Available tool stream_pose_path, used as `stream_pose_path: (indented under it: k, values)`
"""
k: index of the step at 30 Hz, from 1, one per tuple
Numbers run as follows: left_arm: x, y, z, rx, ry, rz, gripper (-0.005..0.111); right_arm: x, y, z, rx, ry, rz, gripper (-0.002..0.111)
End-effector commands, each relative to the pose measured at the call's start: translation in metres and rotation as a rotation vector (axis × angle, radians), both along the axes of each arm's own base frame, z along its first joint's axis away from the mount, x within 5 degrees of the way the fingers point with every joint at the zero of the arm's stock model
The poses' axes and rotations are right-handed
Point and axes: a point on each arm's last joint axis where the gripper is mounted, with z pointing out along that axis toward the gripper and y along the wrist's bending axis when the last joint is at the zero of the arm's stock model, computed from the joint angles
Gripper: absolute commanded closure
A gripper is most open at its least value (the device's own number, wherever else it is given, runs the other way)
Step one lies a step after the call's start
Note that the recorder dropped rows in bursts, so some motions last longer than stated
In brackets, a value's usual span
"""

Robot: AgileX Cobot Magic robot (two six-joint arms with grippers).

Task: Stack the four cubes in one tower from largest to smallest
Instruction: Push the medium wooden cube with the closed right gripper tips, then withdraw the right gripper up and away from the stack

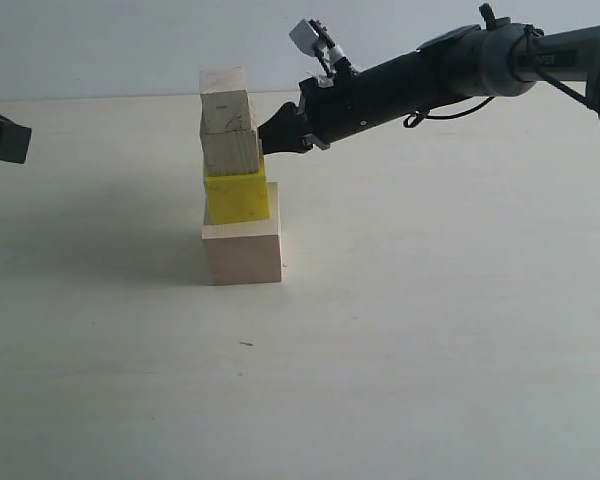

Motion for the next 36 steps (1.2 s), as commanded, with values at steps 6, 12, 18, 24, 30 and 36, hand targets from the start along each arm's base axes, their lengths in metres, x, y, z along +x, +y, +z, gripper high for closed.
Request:
stream_pose_path:
  k: [6, 12, 18, 24, 30, 36]
  values:
    - [-0.001, 0.001, 0.001, -0.001, -0.006, 0.004, 0.107, -0.003, 0.0, 0.005, 0.01, 0.027, 0.036, 0.108]
    - [-0.001, 0.001, 0.001, -0.001, -0.006, 0.004, 0.107, -0.004, -0.001, 0.004, -0.01, 0.042, 0.041, 0.108]
    - [-0.001, 0.001, 0.001, -0.002, -0.008, 0.004, 0.107, -0.004, -0.002, 0.002, -0.029, 0.044, 0.049, 0.108]
    - [-0.001, 0.001, 0.001, -0.002, -0.007, 0.004, 0.107, 0.007, -0.002, 0.004, -0.02, 0.015, -0.067, 0.108]
    - [-0.001, 0.001, 0.001, 0.0, -0.003, 0.004, 0.107, 0.025, -0.015, 0.017, -0.081, -0.03, -0.266, 0.108]
    - [-0.001, 0.001, 0.001, -0.002, 0.001, 0.008, 0.107, 0.034, -0.057, 0.044, -0.145, 0.017, -0.385, 0.108]
